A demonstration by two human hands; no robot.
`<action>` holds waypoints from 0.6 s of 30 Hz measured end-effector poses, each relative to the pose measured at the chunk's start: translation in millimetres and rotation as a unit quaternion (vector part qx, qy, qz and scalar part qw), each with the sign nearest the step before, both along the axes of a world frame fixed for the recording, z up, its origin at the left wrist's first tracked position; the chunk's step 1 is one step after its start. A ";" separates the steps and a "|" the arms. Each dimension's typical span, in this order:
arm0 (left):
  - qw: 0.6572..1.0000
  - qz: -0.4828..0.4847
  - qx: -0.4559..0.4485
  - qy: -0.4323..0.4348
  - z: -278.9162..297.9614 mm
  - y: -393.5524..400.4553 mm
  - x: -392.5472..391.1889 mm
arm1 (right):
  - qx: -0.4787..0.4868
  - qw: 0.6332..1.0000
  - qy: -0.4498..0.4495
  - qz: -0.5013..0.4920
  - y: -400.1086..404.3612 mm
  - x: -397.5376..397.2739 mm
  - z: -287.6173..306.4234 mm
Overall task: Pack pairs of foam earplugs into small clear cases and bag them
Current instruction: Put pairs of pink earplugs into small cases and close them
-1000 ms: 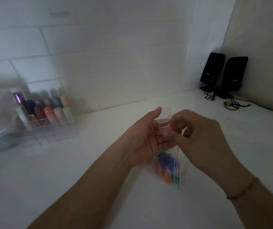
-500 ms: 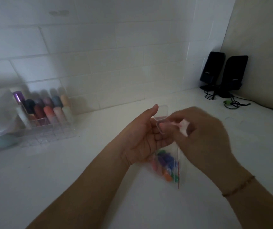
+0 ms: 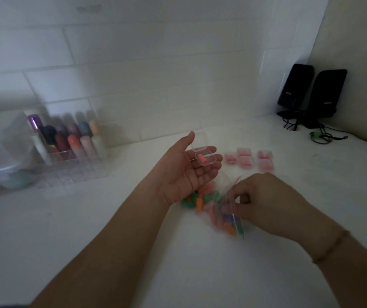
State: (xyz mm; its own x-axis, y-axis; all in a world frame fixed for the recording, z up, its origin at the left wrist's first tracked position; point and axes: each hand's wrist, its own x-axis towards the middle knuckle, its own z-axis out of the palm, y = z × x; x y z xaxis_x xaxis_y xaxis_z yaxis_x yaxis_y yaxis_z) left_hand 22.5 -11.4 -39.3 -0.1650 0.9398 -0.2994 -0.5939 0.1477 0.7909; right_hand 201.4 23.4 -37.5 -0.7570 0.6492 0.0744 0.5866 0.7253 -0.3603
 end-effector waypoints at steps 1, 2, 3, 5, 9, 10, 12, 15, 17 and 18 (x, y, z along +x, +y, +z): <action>1.000 0.002 -0.002 0.002 -0.7 0.3 -0.4 | 0.008 1.000 0.014 -0.008 -1.2 -3.3 -4.9; 1.000 0.002 -0.004 0.003 -1.0 0.4 -0.4 | 0.010 1.000 0.021 -0.009 -2.9 -5.9 -8.3; 1.000 0.001 -0.005 0.003 -1.2 0.4 -0.1 | 0.008 1.000 0.019 -0.005 -4.3 -8.6 -11.3; 1.000 -0.001 -0.004 0.001 -1.0 0.3 0.3 | 0.005 1.000 0.011 -0.008 -7.2 -13.1 -15.0; 1.000 -0.003 -0.004 -0.004 -1.1 1.0 -0.1 | 0.061 0.997 -0.020 -0.043 -10.9 -18.4 -23.7; 1.000 -0.003 -0.004 -0.005 -0.9 1.0 -0.1 | 0.076 0.996 -0.025 -0.046 -12.2 -20.1 -26.1; 1.000 -0.007 -0.004 -0.005 -0.6 0.7 0.0 | 0.088 0.995 -0.027 -0.046 -14.1 -24.0 -29.8; 1.000 -0.010 -0.005 -0.001 -0.1 -0.3 1.5 | 0.069 0.997 -0.014 -0.042 -18.1 -30.8 -33.3; 1.000 -0.010 -0.006 0.003 -0.5 0.0 1.5 | 0.048 0.998 0.002 -0.034 -20.0 -33.0 -34.3; 1.000 -0.010 -0.006 0.002 -0.4 0.0 1.4 | 0.036 0.999 0.011 -0.027 -20.2 -32.2 -32.9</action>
State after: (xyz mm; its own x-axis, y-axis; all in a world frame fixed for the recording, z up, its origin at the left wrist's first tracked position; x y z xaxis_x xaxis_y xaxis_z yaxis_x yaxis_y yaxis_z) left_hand 23.8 -11.4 -39.6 -0.1481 0.9390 -0.3104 -0.5871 0.1691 0.7917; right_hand 169.3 3.2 -70.4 -0.7180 0.6821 0.1384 0.6189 0.7166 -0.3216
